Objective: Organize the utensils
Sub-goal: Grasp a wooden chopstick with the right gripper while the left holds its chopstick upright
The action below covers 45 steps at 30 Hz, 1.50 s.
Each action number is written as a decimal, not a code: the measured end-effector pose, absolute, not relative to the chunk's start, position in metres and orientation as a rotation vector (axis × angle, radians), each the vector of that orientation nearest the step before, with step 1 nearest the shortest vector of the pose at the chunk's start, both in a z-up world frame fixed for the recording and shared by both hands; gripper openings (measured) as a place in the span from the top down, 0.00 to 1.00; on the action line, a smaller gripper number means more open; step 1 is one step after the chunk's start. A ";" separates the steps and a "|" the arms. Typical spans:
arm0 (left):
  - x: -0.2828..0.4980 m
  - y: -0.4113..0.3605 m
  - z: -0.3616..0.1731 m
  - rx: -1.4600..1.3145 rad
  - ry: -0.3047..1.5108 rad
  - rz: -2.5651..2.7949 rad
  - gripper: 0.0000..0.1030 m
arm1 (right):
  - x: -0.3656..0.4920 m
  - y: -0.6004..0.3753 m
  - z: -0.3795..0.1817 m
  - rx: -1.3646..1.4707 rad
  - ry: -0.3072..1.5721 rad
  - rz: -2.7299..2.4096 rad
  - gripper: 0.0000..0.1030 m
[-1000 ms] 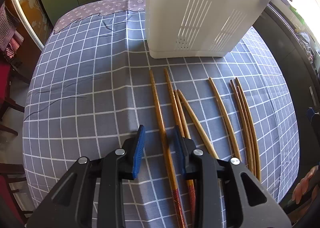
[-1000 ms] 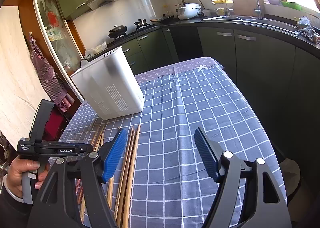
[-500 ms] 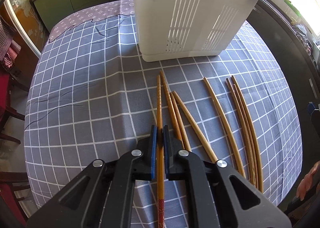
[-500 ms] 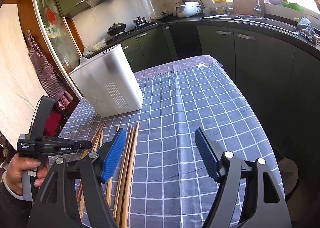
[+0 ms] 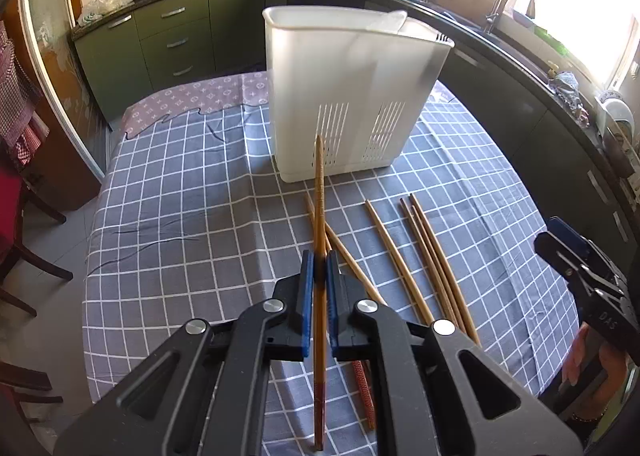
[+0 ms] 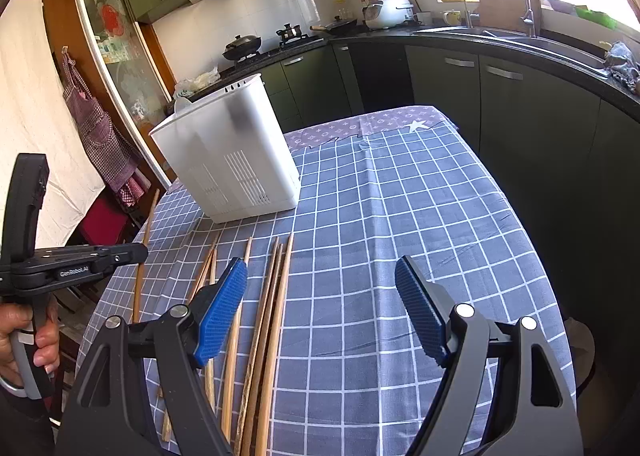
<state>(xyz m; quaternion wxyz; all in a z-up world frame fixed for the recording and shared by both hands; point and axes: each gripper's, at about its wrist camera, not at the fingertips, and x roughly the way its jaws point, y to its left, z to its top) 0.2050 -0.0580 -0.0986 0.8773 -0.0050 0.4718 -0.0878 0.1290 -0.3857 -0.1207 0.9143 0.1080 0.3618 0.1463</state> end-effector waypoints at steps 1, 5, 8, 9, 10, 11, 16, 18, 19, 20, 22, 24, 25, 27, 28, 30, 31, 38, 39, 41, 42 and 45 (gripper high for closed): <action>0.200 -0.058 -0.093 -0.013 0.965 -0.189 0.94 | 0.129 -0.384 -0.120 0.215 0.748 0.303 0.27; 0.186 -0.056 -0.076 -0.014 0.902 -0.202 0.94 | 0.134 -0.374 -0.120 0.171 0.782 0.337 0.26; 0.176 -0.055 -0.066 -0.003 0.866 -0.204 0.94 | 0.148 -0.360 -0.123 0.085 0.844 0.362 0.26; 0.174 -0.055 -0.063 -0.001 0.855 -0.205 0.94 | 0.155 -0.355 -0.126 0.056 0.875 0.376 0.26; 0.171 -0.055 -0.060 0.002 0.845 -0.206 0.94 | 0.162 -0.351 -0.131 0.031 0.910 0.388 0.26; 0.168 -0.055 -0.057 0.001 0.836 -0.207 0.94 | 0.168 -0.346 -0.136 0.004 0.947 0.393 0.27; 0.158 -0.053 -0.047 0.002 0.803 -0.218 0.94 | 0.193 -0.328 -0.157 -0.091 1.055 0.397 0.51; 0.156 -0.053 -0.046 0.003 0.799 -0.223 0.94 | 0.199 -0.323 -0.163 -0.089 1.081 0.407 0.55; 0.156 -0.053 -0.046 0.005 0.797 -0.225 0.94 | 0.201 -0.323 -0.166 -0.074 1.094 0.422 0.55; 0.155 -0.052 -0.045 0.006 0.795 -0.225 0.94 | 0.204 -0.322 -0.167 -0.059 1.105 0.436 0.56; 0.154 -0.051 -0.045 0.006 0.793 -0.226 0.94 | 0.207 -0.319 -0.169 -0.052 1.122 0.449 0.58; 0.153 -0.050 -0.045 0.007 0.791 -0.228 0.94 | 0.212 -0.314 -0.170 -0.069 1.139 0.447 0.61; 0.153 -0.049 -0.045 0.006 0.790 -0.229 0.94 | 0.213 -0.313 -0.172 -0.079 1.151 0.447 0.63; 0.153 -0.049 -0.045 0.006 0.790 -0.229 0.94 | 0.216 -0.309 -0.175 -0.096 1.175 0.448 0.66; 0.153 -0.049 -0.045 0.007 0.790 -0.230 0.94 | 0.218 -0.307 -0.176 -0.101 1.180 0.450 0.66; 0.152 -0.049 -0.045 0.004 0.789 -0.232 0.94 | 0.220 -0.303 -0.176 -0.121 1.194 0.449 0.67; 0.152 -0.049 -0.045 0.002 0.789 -0.234 0.94 | 0.220 -0.302 -0.176 -0.132 1.199 0.448 0.69; 0.150 -0.047 -0.044 0.002 0.787 -0.238 0.94 | 0.224 -0.294 -0.177 -0.169 1.210 0.421 0.75; 0.150 -0.047 -0.044 0.002 0.786 -0.240 0.94 | 0.224 -0.291 -0.178 -0.173 1.215 0.423 0.75; 0.149 -0.047 -0.044 0.003 0.786 -0.242 0.94 | 0.223 -0.283 -0.179 -0.215 1.211 0.414 0.75; 0.148 -0.046 -0.043 0.003 0.786 -0.243 0.94 | 0.222 -0.277 -0.179 -0.238 1.208 0.409 0.75; 0.148 -0.046 -0.043 0.006 0.787 -0.243 0.94 | 0.226 -0.273 -0.179 -0.248 1.219 0.430 0.81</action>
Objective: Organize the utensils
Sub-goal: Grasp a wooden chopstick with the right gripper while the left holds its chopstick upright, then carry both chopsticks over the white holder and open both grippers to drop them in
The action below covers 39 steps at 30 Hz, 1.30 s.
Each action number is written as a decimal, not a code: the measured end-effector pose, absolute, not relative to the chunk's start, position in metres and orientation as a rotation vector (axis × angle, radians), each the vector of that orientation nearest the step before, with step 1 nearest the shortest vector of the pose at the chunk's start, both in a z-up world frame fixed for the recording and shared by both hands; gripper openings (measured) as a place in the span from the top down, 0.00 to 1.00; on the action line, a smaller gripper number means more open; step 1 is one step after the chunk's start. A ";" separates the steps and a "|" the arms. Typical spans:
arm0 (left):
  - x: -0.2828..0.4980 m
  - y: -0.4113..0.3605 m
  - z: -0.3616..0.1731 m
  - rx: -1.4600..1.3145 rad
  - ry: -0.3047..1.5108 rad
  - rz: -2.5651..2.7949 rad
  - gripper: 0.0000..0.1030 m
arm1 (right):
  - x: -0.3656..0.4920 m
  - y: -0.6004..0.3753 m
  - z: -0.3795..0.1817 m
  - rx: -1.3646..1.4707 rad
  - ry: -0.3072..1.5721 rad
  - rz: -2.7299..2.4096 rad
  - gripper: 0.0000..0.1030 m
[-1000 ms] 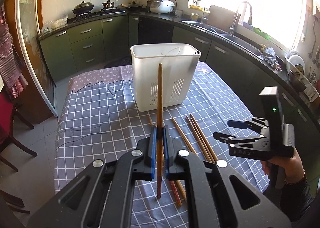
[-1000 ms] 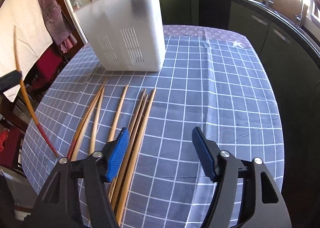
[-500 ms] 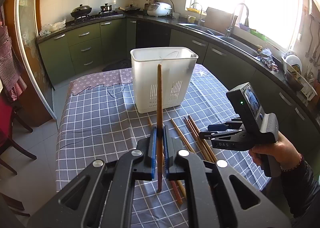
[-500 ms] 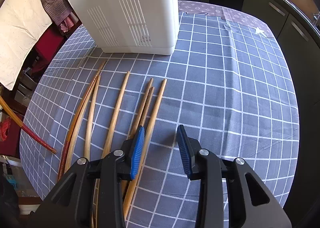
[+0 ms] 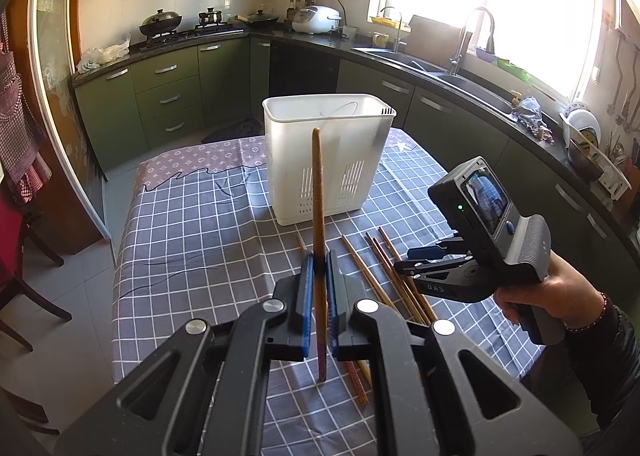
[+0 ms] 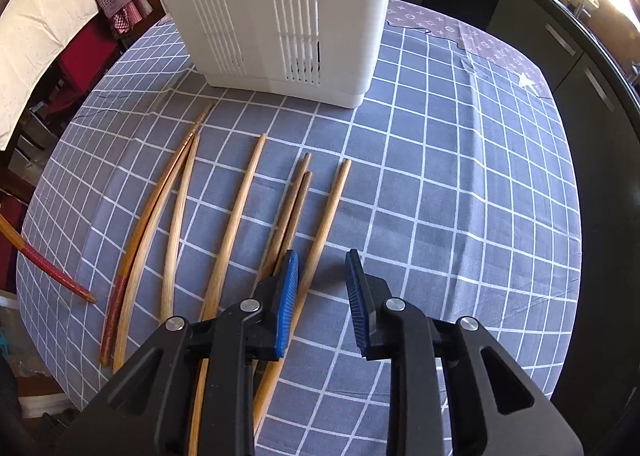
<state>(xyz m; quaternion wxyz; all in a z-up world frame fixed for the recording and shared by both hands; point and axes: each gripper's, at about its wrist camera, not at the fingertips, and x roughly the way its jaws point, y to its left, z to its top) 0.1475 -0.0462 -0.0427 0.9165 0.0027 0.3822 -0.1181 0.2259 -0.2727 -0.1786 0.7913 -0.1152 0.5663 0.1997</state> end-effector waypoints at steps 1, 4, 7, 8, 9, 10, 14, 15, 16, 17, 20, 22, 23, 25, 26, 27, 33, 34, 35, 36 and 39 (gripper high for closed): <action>0.147 -0.046 -0.042 0.006 0.786 -0.244 0.94 | 0.228 -0.272 -0.179 -0.247 1.219 0.431 0.87; 0.146 -0.046 -0.042 0.005 0.787 -0.242 0.94 | 0.231 -0.272 -0.178 -0.223 1.227 0.448 0.92; 0.145 -0.043 -0.043 -0.001 0.786 -0.240 0.94 | 0.230 -0.276 -0.170 -0.178 1.207 0.467 0.93; 0.145 -0.042 -0.043 -0.003 0.788 -0.239 0.94 | 0.230 -0.279 -0.165 -0.159 1.190 0.475 0.93; 0.145 -0.041 -0.043 -0.003 0.790 -0.239 0.94 | 0.228 -0.283 -0.157 -0.142 1.166 0.480 0.93; 0.145 -0.041 -0.043 -0.003 0.792 -0.239 0.94 | 0.224 -0.287 -0.149 -0.130 1.143 0.482 0.93; 0.144 -0.041 -0.041 0.002 0.789 -0.239 0.94 | 0.204 -0.302 -0.112 -0.072 1.030 0.504 0.93; 0.144 -0.040 -0.041 0.002 0.787 -0.240 0.94 | 0.197 -0.307 -0.102 -0.059 0.996 0.504 0.93; 0.143 -0.040 -0.040 0.004 0.785 -0.240 0.94 | 0.190 -0.313 -0.092 -0.048 0.963 0.506 0.93; 0.143 -0.041 -0.039 0.006 0.784 -0.240 0.94 | 0.183 -0.318 -0.083 -0.039 0.930 0.503 0.93; 0.141 -0.042 -0.038 0.013 0.782 -0.238 0.94 | 0.159 -0.326 -0.061 -0.018 0.848 0.492 0.93; 0.141 -0.043 -0.037 0.016 0.780 -0.236 0.94 | 0.145 -0.332 -0.048 -0.004 0.797 0.489 0.93; 0.140 -0.043 -0.036 0.019 0.779 -0.236 0.94 | 0.139 -0.335 -0.043 -0.002 0.772 0.485 0.93; 0.139 -0.043 -0.036 0.025 0.777 -0.233 0.94 | 0.128 -0.340 -0.033 0.004 0.740 0.486 0.93; 0.139 -0.044 -0.035 0.027 0.777 -0.231 0.94 | 0.124 -0.341 -0.031 0.005 0.736 0.493 0.93; 0.138 -0.045 -0.035 0.029 0.777 -0.229 0.94 | 0.122 -0.344 -0.029 0.006 0.732 0.493 0.93; 0.135 -0.048 -0.032 0.043 0.772 -0.224 0.94 | 0.113 -0.350 -0.027 0.020 0.724 0.490 0.93; 0.134 -0.048 -0.032 0.045 0.770 -0.224 0.94 | 0.112 -0.351 -0.027 0.023 0.723 0.491 0.93; 0.134 -0.048 -0.031 0.046 0.768 -0.224 0.94 | 0.112 -0.351 -0.028 0.022 0.721 0.495 0.93; 0.134 -0.047 -0.030 0.048 0.766 -0.224 0.94 | 0.111 -0.352 -0.027 0.022 0.719 0.497 0.93; 0.133 -0.048 -0.028 0.053 0.761 -0.224 0.94 | 0.110 -0.349 -0.025 0.017 0.707 0.502 0.93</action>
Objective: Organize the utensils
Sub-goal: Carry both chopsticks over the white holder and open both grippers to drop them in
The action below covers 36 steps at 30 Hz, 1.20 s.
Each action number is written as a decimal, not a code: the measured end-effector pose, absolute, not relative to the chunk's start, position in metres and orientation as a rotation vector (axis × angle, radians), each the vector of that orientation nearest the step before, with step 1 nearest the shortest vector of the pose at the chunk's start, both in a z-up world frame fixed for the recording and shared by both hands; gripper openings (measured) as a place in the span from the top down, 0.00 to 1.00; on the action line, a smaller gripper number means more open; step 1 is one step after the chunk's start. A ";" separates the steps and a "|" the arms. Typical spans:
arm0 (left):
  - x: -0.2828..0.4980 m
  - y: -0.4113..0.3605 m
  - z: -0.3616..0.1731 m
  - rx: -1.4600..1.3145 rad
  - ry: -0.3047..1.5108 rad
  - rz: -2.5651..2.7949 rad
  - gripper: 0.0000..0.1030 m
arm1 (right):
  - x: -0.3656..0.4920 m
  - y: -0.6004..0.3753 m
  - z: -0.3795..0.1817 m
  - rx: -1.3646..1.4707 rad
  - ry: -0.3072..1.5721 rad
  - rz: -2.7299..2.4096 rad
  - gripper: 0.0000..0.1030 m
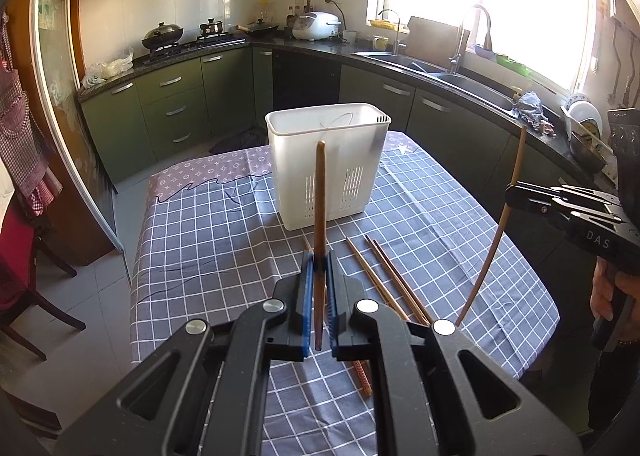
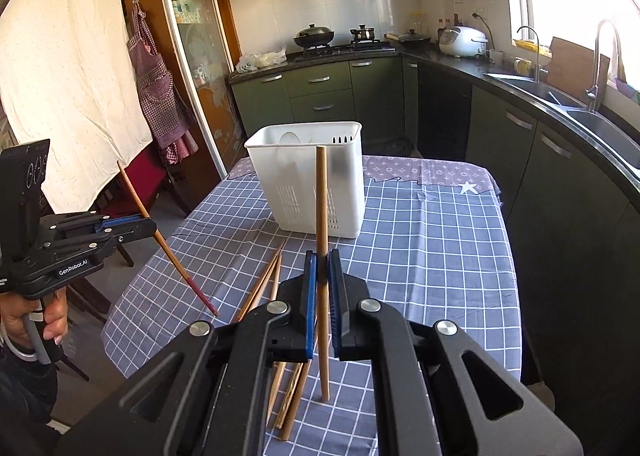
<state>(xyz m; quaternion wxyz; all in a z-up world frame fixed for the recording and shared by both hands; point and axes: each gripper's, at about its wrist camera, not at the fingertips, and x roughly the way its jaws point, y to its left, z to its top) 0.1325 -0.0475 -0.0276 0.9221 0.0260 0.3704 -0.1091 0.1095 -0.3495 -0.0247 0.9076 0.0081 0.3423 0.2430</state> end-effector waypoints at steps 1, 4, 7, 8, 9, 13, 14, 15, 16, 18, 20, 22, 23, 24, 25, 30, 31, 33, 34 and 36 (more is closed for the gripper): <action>0.133 -0.048 -0.027 0.055 0.760 -0.224 0.94 | 0.109 -0.349 -0.024 0.016 0.703 0.503 0.93; 0.132 -0.048 -0.027 0.055 0.761 -0.224 0.94 | 0.109 -0.348 -0.025 0.017 0.699 0.508 0.93; 0.132 -0.048 -0.026 0.052 0.763 -0.230 0.94 | 0.110 -0.347 -0.023 0.017 0.694 0.512 0.93; 0.133 -0.047 -0.024 0.049 0.764 -0.234 0.94 | 0.110 -0.347 -0.021 0.016 0.693 0.514 0.93; 0.133 -0.047 -0.023 0.048 0.765 -0.238 0.94 | 0.111 -0.347 -0.019 0.015 0.689 0.516 0.93; 0.137 -0.050 -0.008 0.063 0.754 -0.250 0.94 | 0.112 -0.344 -0.004 0.018 0.672 0.544 0.93; 0.138 -0.051 -0.001 0.065 0.748 -0.258 0.94 | 0.112 -0.343 0.001 0.016 0.665 0.551 0.93; 0.139 -0.052 0.006 0.068 0.740 -0.267 0.94 | 0.112 -0.342 0.007 0.011 0.656 0.558 0.93; 0.141 -0.053 0.015 0.074 0.729 -0.274 0.94 | 0.112 -0.340 0.013 0.006 0.648 0.564 0.93; 0.145 -0.056 0.036 0.085 0.696 -0.287 0.94 | 0.113 -0.338 0.026 0.000 0.631 0.574 0.93; 0.150 -0.060 0.059 0.093 0.655 -0.296 0.94 | 0.116 -0.336 0.040 -0.006 0.612 0.582 0.93; 0.159 -0.063 0.082 0.099 0.609 -0.292 0.94 | 0.121 -0.335 0.056 -0.016 0.587 0.577 0.93; 0.164 -0.065 0.092 0.103 0.593 -0.290 0.94 | 0.123 -0.335 0.063 -0.019 0.576 0.576 0.93; 0.170 -0.067 0.101 0.100 0.580 -0.287 0.94 | 0.126 -0.335 0.072 -0.018 0.565 0.576 0.93; 0.177 -0.067 0.110 0.094 0.567 -0.281 0.94 | 0.130 -0.335 0.081 -0.019 0.555 0.577 0.93; 0.209 -0.072 0.136 0.087 0.497 -0.224 0.94 | 0.148 -0.333 0.121 -0.015 0.497 0.559 0.93; 0.217 -0.072 0.137 0.090 0.488 -0.209 0.94 | 0.152 -0.333 0.127 -0.014 0.489 0.554 0.93; 0.233 -0.072 0.135 0.095 0.479 -0.174 0.94 | 0.160 -0.333 0.139 -0.007 0.470 0.544 0.93; 0.242 -0.071 0.130 0.094 0.485 -0.161 0.94 | 0.164 -0.333 0.144 -0.003 0.462 0.539 0.93; 0.261 -0.069 0.116 0.085 0.509 -0.154 0.94 | 0.173 -0.333 0.155 0.009 0.452 0.535 0.93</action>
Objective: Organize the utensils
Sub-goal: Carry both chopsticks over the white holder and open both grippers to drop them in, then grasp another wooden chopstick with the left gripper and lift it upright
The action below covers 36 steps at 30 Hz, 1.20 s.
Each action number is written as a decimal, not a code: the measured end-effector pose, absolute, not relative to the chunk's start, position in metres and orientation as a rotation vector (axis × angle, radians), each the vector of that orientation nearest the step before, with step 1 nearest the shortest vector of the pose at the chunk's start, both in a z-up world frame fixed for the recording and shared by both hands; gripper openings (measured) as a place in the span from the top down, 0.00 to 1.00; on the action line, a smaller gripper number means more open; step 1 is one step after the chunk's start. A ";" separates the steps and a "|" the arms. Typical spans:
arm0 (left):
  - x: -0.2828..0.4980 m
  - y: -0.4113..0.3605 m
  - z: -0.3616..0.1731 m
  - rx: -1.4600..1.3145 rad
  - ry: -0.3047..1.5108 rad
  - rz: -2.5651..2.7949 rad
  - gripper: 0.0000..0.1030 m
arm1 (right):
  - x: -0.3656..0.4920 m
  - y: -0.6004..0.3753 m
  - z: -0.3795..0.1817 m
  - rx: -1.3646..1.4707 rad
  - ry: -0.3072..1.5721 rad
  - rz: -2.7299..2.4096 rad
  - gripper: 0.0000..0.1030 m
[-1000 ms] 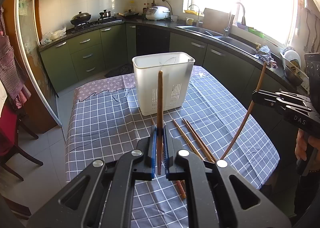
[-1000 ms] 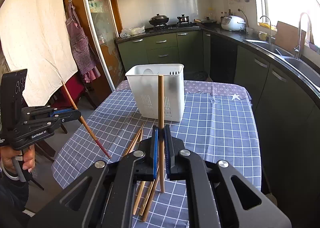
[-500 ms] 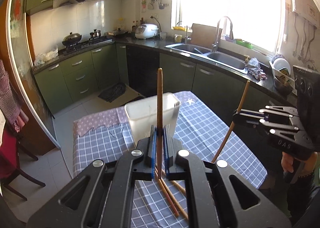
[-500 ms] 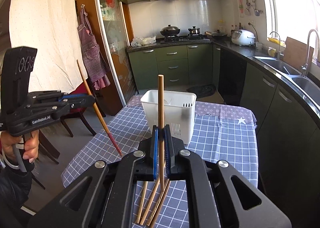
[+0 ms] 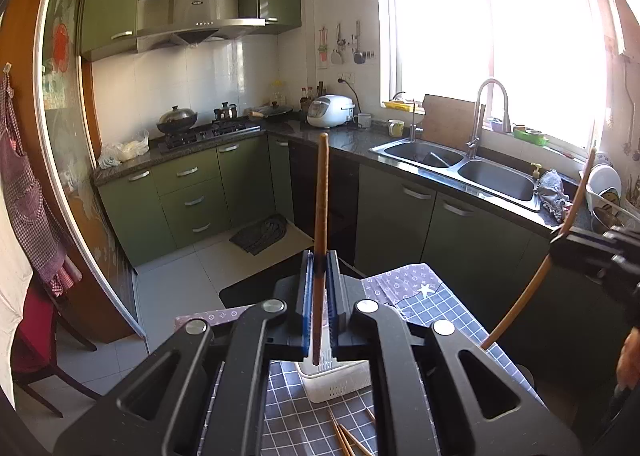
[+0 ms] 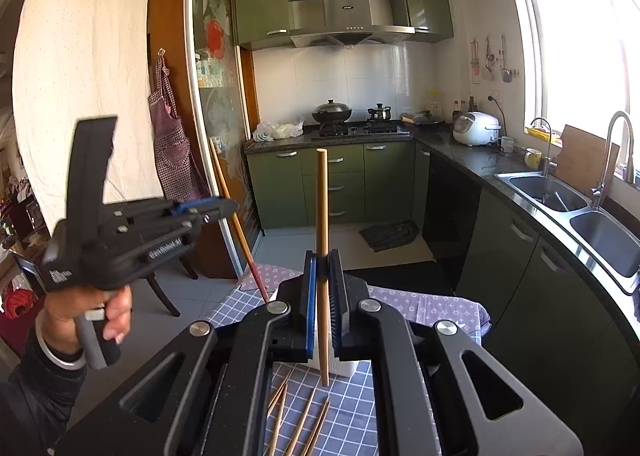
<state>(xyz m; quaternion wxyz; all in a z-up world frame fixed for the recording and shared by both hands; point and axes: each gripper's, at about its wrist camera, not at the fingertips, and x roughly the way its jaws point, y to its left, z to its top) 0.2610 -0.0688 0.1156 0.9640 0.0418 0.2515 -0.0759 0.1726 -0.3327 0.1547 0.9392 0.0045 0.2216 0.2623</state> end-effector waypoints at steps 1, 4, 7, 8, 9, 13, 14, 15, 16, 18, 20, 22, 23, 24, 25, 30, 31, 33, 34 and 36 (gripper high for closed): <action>0.269 -0.068 0.107 0.083 0.525 -0.150 0.94 | 0.177 -0.333 0.159 0.016 0.444 0.532 0.93; 0.292 -0.066 0.077 0.072 0.580 -0.149 0.94 | 0.193 -0.329 0.171 0.025 0.417 0.509 0.93; 0.306 -0.063 0.051 0.061 0.634 -0.154 0.94 | 0.215 -0.322 0.174 0.035 0.411 0.497 0.93; 0.308 -0.063 0.044 0.059 0.649 -0.158 0.94 | 0.222 -0.319 0.173 0.039 0.415 0.494 0.93; 0.310 -0.063 0.037 0.059 0.663 -0.159 0.94 | 0.233 -0.315 0.172 0.044 0.420 0.491 0.93; 0.314 -0.064 0.016 0.065 0.714 -0.175 0.93 | 0.272 -0.302 0.157 0.051 0.457 0.470 0.93; 0.314 -0.063 0.012 0.067 0.726 -0.177 0.89 | 0.284 -0.298 0.148 0.055 0.478 0.471 0.93; 0.313 -0.062 0.010 0.064 0.734 -0.183 0.86 | 0.292 -0.294 0.139 0.052 0.499 0.469 0.93; 0.312 -0.061 0.009 0.060 0.736 -0.189 0.77 | 0.299 -0.291 0.131 0.051 0.517 0.465 0.93; 0.306 -0.059 0.012 0.053 0.727 -0.195 0.62 | 0.311 -0.285 0.112 0.049 0.561 0.465 0.93; 0.299 -0.055 0.017 0.050 0.719 -0.200 0.61 | 0.317 -0.280 0.093 0.045 0.599 0.465 0.93; 0.291 -0.053 0.024 0.048 0.719 -0.215 0.61 | 0.320 -0.274 0.079 0.031 0.624 0.465 0.93; 0.285 -0.053 0.027 0.050 0.719 -0.223 0.61 | 0.321 -0.272 0.072 0.028 0.639 0.468 0.93; 0.281 -0.053 0.029 0.052 0.719 -0.227 0.61 | 0.321 -0.270 0.067 0.028 0.654 0.479 0.93; 0.276 -0.055 0.031 0.056 0.722 -0.232 0.60 | 0.321 -0.268 0.065 0.032 0.663 0.488 0.92; 0.252 -0.059 0.026 0.036 0.792 -0.277 0.57 | 0.294 -0.271 0.073 0.031 0.633 0.514 0.92; 0.247 -0.060 0.024 0.034 0.811 -0.285 0.57 | 0.283 -0.275 0.076 0.033 0.618 0.522 0.91; 0.237 -0.062 0.015 0.038 0.851 -0.288 0.57 | 0.259 -0.285 0.082 0.028 0.592 0.531 0.80; 0.231 -0.066 0.009 0.046 0.875 -0.286 0.57 | 0.245 -0.292 0.082 0.022 0.587 0.531 0.73; 0.225 -0.069 -0.009 0.058 0.945 -0.285 0.57 | 0.227 -0.302 0.074 0.001 0.610 0.532 0.71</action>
